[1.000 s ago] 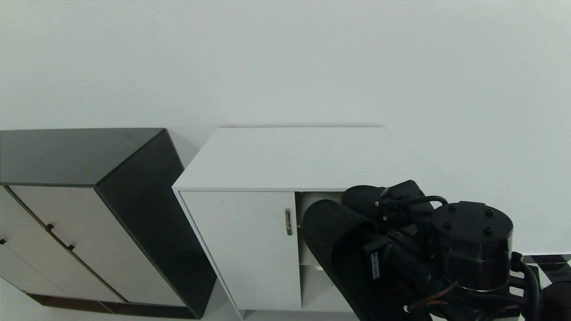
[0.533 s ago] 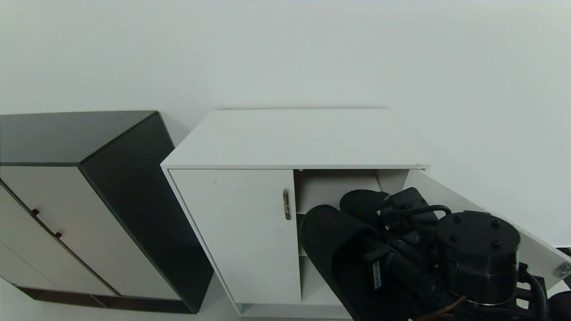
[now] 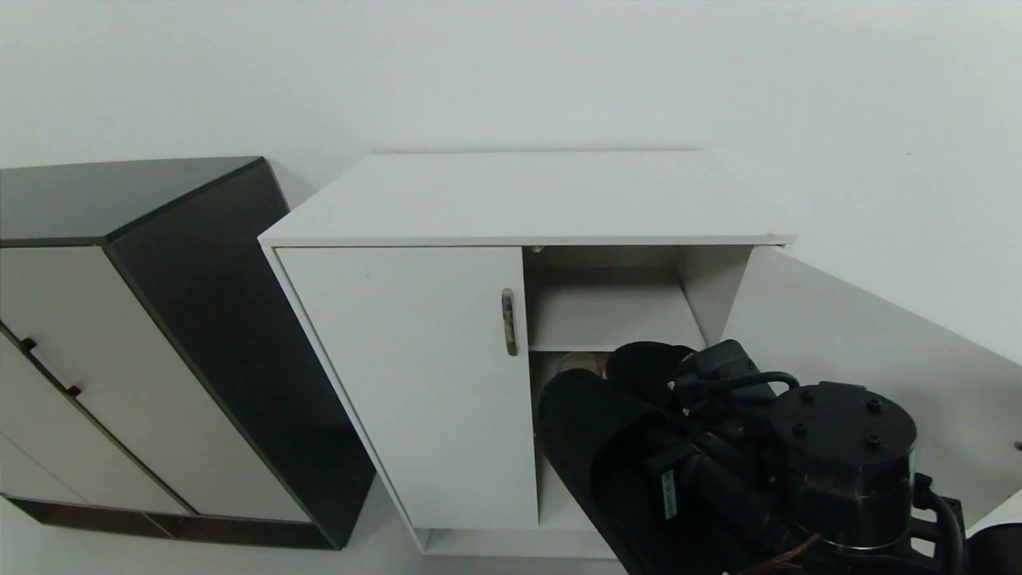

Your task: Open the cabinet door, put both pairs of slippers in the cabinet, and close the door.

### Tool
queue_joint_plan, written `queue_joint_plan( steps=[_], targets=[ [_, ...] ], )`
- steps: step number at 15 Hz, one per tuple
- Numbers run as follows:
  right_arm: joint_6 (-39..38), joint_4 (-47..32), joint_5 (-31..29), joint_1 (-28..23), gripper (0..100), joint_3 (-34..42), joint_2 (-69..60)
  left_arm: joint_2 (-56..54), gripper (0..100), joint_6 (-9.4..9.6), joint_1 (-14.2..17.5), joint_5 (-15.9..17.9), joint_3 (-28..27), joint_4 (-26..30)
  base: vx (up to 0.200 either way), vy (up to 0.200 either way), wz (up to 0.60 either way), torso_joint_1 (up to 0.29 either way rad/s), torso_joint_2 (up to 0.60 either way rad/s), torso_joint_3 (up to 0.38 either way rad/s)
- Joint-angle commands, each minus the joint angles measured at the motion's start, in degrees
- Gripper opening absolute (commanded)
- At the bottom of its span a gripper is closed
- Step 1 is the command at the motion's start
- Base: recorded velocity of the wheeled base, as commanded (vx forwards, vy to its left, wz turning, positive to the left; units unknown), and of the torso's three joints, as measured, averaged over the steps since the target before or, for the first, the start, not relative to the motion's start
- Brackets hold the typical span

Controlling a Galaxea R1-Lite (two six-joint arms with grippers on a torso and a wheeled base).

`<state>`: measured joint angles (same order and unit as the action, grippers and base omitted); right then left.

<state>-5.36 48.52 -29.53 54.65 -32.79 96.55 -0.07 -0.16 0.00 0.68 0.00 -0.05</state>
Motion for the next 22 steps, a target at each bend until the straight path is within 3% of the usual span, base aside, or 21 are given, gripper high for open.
queue_joint_plan(
  steps=[1, 14, 22],
  targets=[
    [0.0, 0.0, 0.0, 0.0, 0, 0.0, 0.4, 0.1, 0, -0.02, 0.0, -0.1, 0.0, 0.0, 0.000, 0.000, 0.00, -0.154, 0.48, 0.315],
    [-0.3, 0.1, 0.0, 0.0, 0, 0.0, 1.5, 0.1, 0, -0.11, 0.0, -0.1, 0.0, 0.0, 0.000, 0.000, 0.00, -0.101, 0.45, 0.359],
    [-0.3, 0.4, 0.8, 0.1, 0, 0.7, 2.2, 0.1, 0, -0.11, 0.0, -0.1, 0.0, 0.0, 0.000, 0.000, 0.00, -0.002, 0.06, 0.054]
  ],
)
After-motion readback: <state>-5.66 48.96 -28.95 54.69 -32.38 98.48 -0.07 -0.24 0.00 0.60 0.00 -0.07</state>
